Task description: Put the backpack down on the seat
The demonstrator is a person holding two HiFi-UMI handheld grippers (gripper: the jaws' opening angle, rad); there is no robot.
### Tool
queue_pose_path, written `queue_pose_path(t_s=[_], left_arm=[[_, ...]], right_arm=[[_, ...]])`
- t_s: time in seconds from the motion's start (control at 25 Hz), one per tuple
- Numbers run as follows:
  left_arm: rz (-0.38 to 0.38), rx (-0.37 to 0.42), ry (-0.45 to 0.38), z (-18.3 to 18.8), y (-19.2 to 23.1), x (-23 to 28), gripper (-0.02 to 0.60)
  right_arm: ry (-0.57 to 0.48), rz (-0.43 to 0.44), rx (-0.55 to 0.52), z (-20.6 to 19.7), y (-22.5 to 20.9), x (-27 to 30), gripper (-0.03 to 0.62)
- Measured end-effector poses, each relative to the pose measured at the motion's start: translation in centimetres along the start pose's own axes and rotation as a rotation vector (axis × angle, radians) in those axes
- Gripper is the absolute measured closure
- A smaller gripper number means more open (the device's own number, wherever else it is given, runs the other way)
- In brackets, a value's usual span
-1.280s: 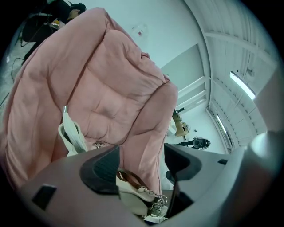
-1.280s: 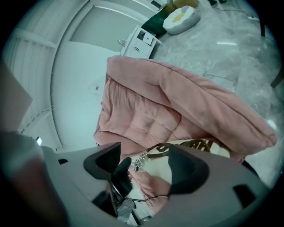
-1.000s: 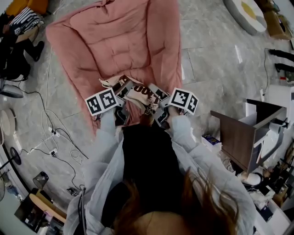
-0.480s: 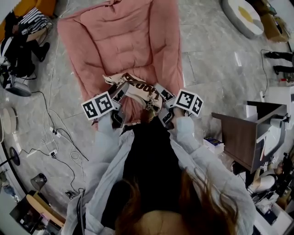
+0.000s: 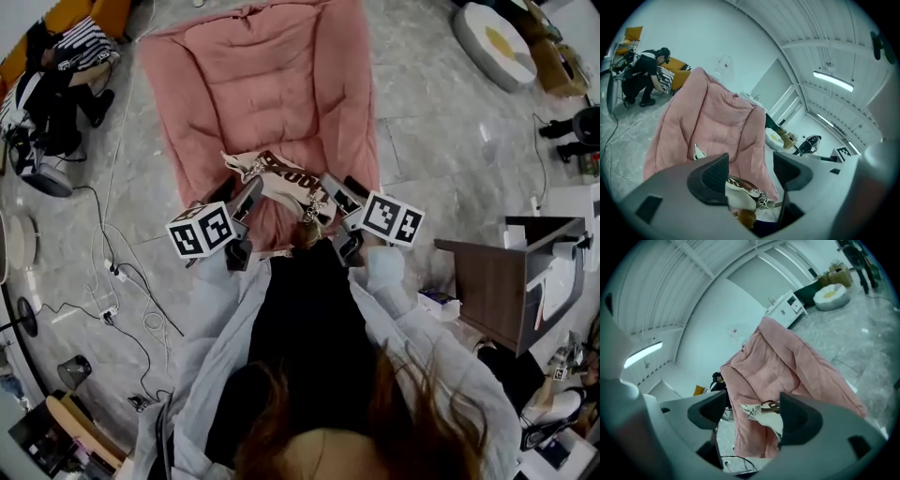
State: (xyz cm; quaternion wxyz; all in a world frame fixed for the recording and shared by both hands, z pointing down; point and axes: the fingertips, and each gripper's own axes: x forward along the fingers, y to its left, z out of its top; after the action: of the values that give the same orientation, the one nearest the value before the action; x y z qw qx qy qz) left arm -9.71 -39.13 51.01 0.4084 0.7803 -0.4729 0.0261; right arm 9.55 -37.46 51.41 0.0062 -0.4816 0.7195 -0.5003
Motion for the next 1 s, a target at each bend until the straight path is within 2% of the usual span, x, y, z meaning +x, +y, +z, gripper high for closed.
queue_pose_path(t_s=[0.12, 0.2, 0.36, 0.52, 0.64, 0.76, 1.0], left_arm=[[0.023, 0.044, -0.034, 0.2, 0.7, -1.9, 0.274], [0.064, 0.077, -0.060, 0.1, 1.3, -3.0, 0.325], [0.162, 0.185, -0.133, 0.4, 2.4, -5.3, 0.456], [0.199, 0.291, -0.190, 0.7, 2.4, -7.7, 0.510], [0.186, 0.292, -0.215, 0.5, 2.0, -8.7, 0.533], [0.166, 0.277, -0.231, 0.2, 1.6, -9.1, 0.553], [0.176, 0.269, -0.230, -0.4, 2.3, -9.2, 0.563]], right_arm=[[-0.017, -0.004, -0.129, -0.1, 1.4, -0.5, 0.233], [-0.031, -0.015, -0.190, -0.1, 1.7, -0.8, 0.264], [-0.061, -0.058, -0.320, -0.2, 1.7, -1.7, 0.379], [-0.077, -0.071, -0.430, -0.6, 2.0, -2.7, 0.480], [-0.099, -0.050, -0.469, -0.3, 2.0, -3.8, 0.580], [-0.120, -0.012, -0.499, -0.2, 2.3, -4.4, 0.585], [-0.089, -0.041, -0.621, -1.7, 1.6, -4.3, 0.585]])
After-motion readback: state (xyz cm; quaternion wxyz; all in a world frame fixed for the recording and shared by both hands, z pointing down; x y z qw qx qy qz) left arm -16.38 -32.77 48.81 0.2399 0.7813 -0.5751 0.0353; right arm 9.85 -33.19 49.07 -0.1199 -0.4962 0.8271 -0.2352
